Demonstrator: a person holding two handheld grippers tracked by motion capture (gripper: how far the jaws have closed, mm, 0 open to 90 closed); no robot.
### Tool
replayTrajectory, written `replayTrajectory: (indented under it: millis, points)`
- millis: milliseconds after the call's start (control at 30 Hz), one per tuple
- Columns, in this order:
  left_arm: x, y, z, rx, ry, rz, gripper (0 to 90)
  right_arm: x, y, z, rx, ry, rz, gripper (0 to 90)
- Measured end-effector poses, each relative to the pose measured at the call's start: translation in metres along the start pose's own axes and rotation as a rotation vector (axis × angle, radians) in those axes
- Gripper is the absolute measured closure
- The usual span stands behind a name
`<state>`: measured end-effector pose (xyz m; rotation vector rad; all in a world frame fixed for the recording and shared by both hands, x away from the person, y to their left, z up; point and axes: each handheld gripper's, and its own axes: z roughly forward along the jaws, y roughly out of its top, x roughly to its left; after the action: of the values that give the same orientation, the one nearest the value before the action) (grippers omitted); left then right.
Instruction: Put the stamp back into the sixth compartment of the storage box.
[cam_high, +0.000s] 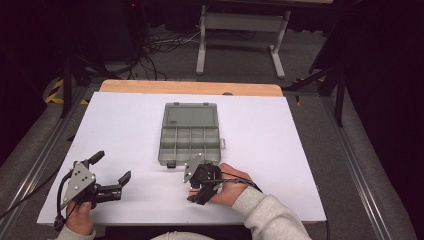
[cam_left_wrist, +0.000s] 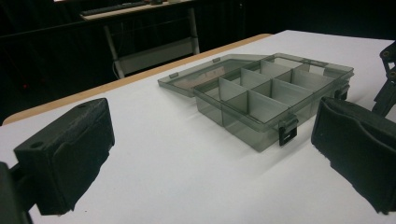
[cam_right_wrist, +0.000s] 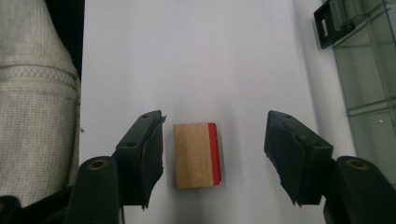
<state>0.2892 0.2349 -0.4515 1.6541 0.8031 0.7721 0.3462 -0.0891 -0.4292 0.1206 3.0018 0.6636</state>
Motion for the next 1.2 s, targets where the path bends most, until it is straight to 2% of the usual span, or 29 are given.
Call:
replayTrajectory:
  millis: [267, 433, 667, 1200]
  points:
    - [-0.0003, 0.0001, -0.0001, 0.001, -0.001, 0.001, 0.4, 0.0015, 0.0002, 0.0010, 0.028, 0.016, -0.009, 41.1]
    - [-0.0004, -0.0001, 0.0002, 0.000, 0.000, -0.002, 0.4, 0.0024, -0.0004, 0.0021, 0.057, 0.027, -0.020, 46.5]
    - [-0.0002, -0.0001, 0.0001, 0.000, 0.001, 0.000, 0.4, 0.0035, 0.0004, 0.0042, 0.095, 0.026, -0.063, 52.8]
    - [-0.0004, -0.0003, 0.0004, 0.000, -0.003, -0.003, 0.4, 0.0044, 0.0012, 0.0074, 0.147, 0.044, -0.094, 64.7]
